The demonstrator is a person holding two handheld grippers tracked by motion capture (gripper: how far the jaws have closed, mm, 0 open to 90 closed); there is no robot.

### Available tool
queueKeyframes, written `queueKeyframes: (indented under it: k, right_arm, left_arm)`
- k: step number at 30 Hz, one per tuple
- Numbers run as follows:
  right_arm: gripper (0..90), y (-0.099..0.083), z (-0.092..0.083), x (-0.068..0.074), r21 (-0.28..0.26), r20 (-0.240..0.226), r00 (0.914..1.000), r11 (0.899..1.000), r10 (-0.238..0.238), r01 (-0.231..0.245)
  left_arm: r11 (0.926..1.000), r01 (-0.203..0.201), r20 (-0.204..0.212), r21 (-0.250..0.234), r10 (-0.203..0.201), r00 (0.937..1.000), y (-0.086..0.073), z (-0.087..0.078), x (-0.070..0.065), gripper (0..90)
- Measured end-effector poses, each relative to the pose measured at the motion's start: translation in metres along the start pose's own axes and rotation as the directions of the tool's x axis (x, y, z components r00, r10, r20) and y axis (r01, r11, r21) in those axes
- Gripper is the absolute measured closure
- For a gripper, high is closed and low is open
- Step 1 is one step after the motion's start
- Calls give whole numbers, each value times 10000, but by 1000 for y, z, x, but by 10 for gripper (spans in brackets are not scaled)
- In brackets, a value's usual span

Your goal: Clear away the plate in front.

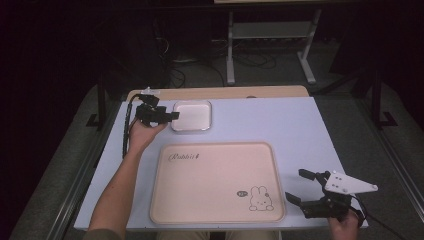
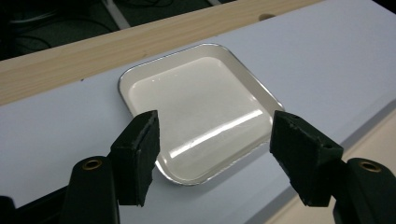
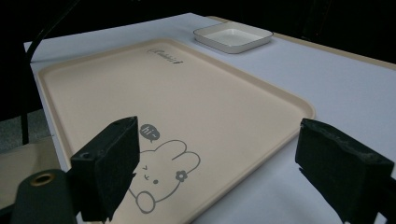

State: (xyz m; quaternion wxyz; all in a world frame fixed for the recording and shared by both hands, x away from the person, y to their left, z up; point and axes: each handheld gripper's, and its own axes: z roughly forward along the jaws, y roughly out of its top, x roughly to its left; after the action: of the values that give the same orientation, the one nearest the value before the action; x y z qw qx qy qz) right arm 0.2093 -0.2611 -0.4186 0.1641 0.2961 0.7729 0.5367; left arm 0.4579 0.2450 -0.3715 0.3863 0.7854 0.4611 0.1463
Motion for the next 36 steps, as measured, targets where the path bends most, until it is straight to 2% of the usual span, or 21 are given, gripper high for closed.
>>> queueKeyframes:
  k: [3,6,9,12,18,21,27,30,36]
  right_arm:
    - [130,0,0,0,22,17,10000,10000,21,-21]
    - [130,0,0,0,4,65,10000,10000,4,-4]
    - [130,0,-1,-1,5,83,9999,10000,59,-59]
    - [130,-1,-2,0,10,66,10000,10000,20,-20]
    - [130,-1,-3,-1,-62,66,10000,10000,70,-70]
    - [130,-1,-3,-1,2,52,10000,10000,30,-30]
    - [130,-1,-2,1,82,89,10000,10000,3,-4]
    - [130,-1,-2,1,125,119,9999,9999,2,-4]
    - [130,-2,-3,2,149,147,9999,9999,17,-19]
  left_arm:
    - [9999,96,-74,111,-96,9999,1,3,4,351]
    - [9985,423,-111,340,-419,9991,2,11,10,355]
    - [9978,497,-161,433,-491,9987,2,15,11,374]
    - [9946,752,-231,713,-737,9970,3,22,15,380]
    - [9908,1114,-382,764,-1087,9933,4,31,22,434]
    - [9856,1418,-329,922,-1393,9897,1,38,24,443]
    - [9831,1289,-632,1302,-1215,9906,-3,48,23,455]
    - [9808,1383,-756,1377,-1288,9888,-6,52,25,456]
    - [9734,1728,-971,1508,-1593,9824,-11,59,30,545]
